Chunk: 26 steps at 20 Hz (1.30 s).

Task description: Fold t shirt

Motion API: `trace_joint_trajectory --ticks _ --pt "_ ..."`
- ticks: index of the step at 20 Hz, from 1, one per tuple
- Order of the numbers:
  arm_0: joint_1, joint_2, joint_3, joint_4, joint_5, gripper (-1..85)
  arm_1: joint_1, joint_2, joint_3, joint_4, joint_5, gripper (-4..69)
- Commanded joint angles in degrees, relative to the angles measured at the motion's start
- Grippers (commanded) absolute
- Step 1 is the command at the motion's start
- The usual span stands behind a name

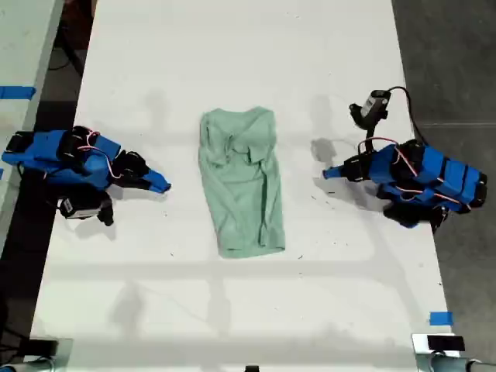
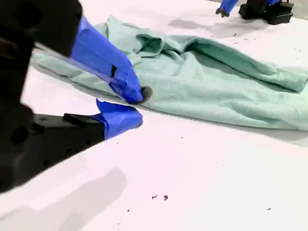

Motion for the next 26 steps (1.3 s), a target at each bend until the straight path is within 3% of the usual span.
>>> trace_joint_trajectory --ticks 1,9,11,15,17,19,21,26 --pt "-5.2 -0.2 2.9 -1.2 3.9 -0.1 -5.9 0.8 4.7 0.5 24.7 1.6" --pt "-4.8 0.4 1.6 -1.1 3.5 -0.1 -6.5 0.8 4.2 0.9 24.6 1.4" --pt "-4.1 -0.5 -3.3 0.7 2.5 -0.2 -9.0 0.7 0.4 5.3 26.6 1.3" --pt "3.2 -32.3 -22.9 1.8 -10.0 4.6 -17.2 -14.5 -19.0 10.8 33.8 1.8" --pt "7.6 -62.6 -48.1 10.5 -13.4 13.4 -22.6 -33.8 -31.5 8.0 34.4 13.0" --pt "9.1 -84.2 -72.2 18.1 -10.5 17.4 -27.9 -53.8 -44.5 6.9 35.3 20.8" --pt "9.8 -92.3 -81.0 18.0 -8.0 19.6 -32.6 -65.0 -51.9 4.4 37.4 33.9" --pt "15.2 -102.0 -84.0 8.9 -11.4 20.0 -40.1 -80.2 -54.2 -7.1 48.8 32.7"
